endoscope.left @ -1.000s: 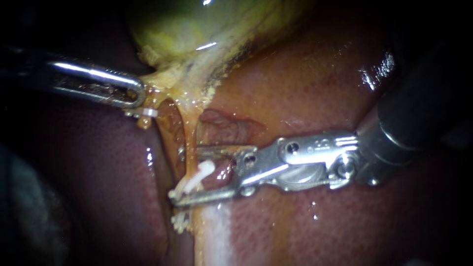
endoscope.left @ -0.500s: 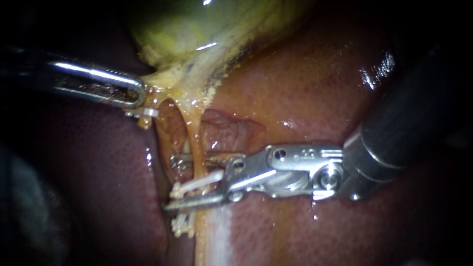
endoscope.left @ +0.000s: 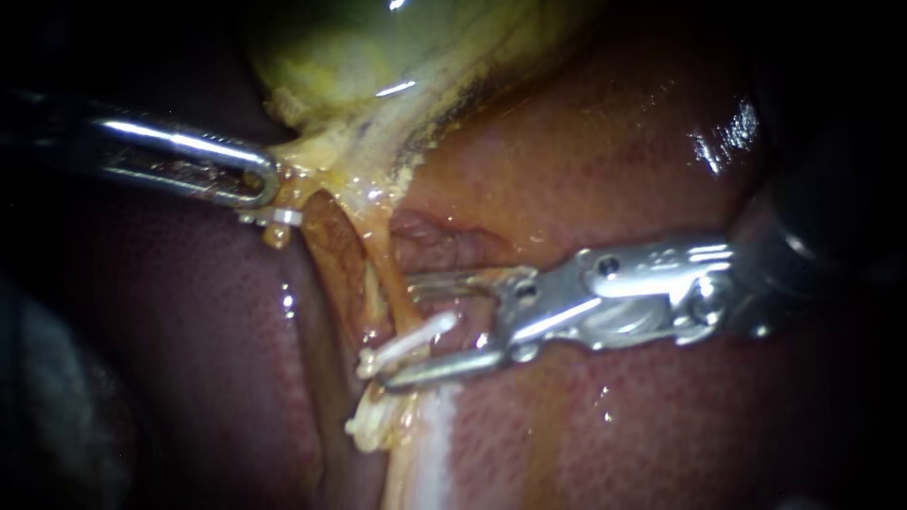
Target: Going back first clip right tube
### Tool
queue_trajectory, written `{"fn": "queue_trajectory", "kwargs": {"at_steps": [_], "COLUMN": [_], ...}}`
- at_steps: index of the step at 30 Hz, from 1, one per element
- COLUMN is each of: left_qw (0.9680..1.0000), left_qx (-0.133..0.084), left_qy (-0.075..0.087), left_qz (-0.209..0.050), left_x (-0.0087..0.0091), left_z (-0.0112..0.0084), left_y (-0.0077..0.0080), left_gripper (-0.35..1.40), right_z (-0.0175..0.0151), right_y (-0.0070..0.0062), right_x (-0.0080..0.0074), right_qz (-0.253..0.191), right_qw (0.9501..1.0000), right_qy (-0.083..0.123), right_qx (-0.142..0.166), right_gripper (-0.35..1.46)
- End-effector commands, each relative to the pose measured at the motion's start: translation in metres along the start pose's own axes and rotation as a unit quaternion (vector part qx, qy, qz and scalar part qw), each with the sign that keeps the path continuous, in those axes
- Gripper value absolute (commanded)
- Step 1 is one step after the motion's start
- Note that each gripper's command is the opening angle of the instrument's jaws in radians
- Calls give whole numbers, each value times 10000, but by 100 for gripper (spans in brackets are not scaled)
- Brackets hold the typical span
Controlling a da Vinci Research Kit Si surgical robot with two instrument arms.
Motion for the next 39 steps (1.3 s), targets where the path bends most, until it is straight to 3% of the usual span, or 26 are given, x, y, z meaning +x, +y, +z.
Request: {"fn": "queue_trajectory", "kwargs": {"at_steps": [1, 5, 9, 17, 28, 32, 39], "left_qw": [10000, 10000, 10000, 10000, 10000, 10000, 10000], "left_qx": [-5, -6, -6, -8, -4, 5, -10], "left_qy": [-1, -1, -1, -3, 0, 4, -13], "left_qz": [3, 3, 3, 4, 7, 13, 38], "left_x": [0, 0, 0, 0, 0, -1, -5], "left_z": [0, -1, -1, -1, 1, 9, 38], "left_y": [0, 0, 0, -1, -2, -4, -13], "left_gripper": [-35, -35, -35, -35, -35, -35, -35], "right_z": [-9, -43, -64, -83, -106, -109, -110], "right_y": [0, -4, -9, -17, -17, -18, -20], "right_x": [2, 9, 11, 14, 33, 32, 32], "right_qz": [-65, -176, -326, -472, -490, -493, -495], "right_qw": [10000, 9998, 9994, 9988, 9985, 9985, 9985], "right_qy": [26, 23, -125, -163, -112, -112, -112], "right_qx": [-11, 12, 21, -3, -196, -192, -187], "right_gripper": [50, 50, 50, 50, 50, 50, 50]}}
